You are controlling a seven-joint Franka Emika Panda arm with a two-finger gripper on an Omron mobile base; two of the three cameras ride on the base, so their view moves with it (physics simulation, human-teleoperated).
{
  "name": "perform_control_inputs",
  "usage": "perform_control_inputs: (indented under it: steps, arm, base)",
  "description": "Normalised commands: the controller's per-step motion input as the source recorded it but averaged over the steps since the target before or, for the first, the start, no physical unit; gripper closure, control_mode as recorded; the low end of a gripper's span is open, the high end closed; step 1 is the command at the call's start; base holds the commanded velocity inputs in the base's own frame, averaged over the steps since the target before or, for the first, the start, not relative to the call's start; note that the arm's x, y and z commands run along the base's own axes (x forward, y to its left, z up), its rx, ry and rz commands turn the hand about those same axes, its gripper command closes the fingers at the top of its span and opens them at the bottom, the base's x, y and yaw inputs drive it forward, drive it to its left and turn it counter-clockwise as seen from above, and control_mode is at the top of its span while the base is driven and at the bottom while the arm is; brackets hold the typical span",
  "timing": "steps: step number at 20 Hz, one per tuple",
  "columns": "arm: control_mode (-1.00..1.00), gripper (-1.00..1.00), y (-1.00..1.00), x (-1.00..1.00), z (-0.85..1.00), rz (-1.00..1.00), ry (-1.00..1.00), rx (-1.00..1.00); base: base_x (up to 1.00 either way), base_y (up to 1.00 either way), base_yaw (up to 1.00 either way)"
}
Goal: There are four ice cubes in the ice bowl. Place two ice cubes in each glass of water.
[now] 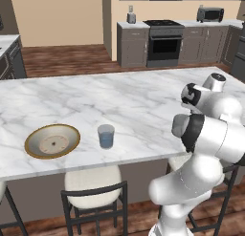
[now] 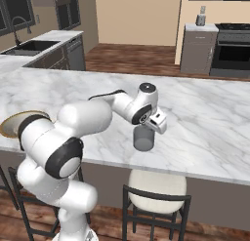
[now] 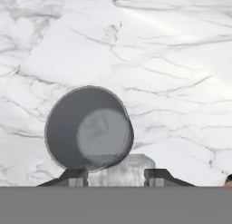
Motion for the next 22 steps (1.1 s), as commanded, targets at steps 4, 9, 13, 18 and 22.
perform_control_inputs:
  steps: [4, 9, 13, 18, 22]
  arm:
    - [-1.00, 1.00, -0.07, 0.50, -0.16, 0.01, 0.10, 0.00]
    - [-1.00, 1.00, 0.12, 0.30, -0.16, 0.00, 0.13, 0.00]
    - [-1.00, 1.00, 0.01, 0.01, -0.36, 0.00, 0.05, 0.00]
    - [-1.00, 1.00, 0.02, 0.02, -0.60, 0.00, 0.01, -0.01]
    - [-1.00, 1.00, 0.24, 0.19, -0.43, 0.00, 0.00, -0.01]
  base:
    - [0.00, 0.00, 0.00]
    - [0.00, 0.00, 0.00]
    - [0.00, 0.00, 0.00]
    - [0.00, 0.00, 0.00]
    - [0.00, 0.00, 0.00]
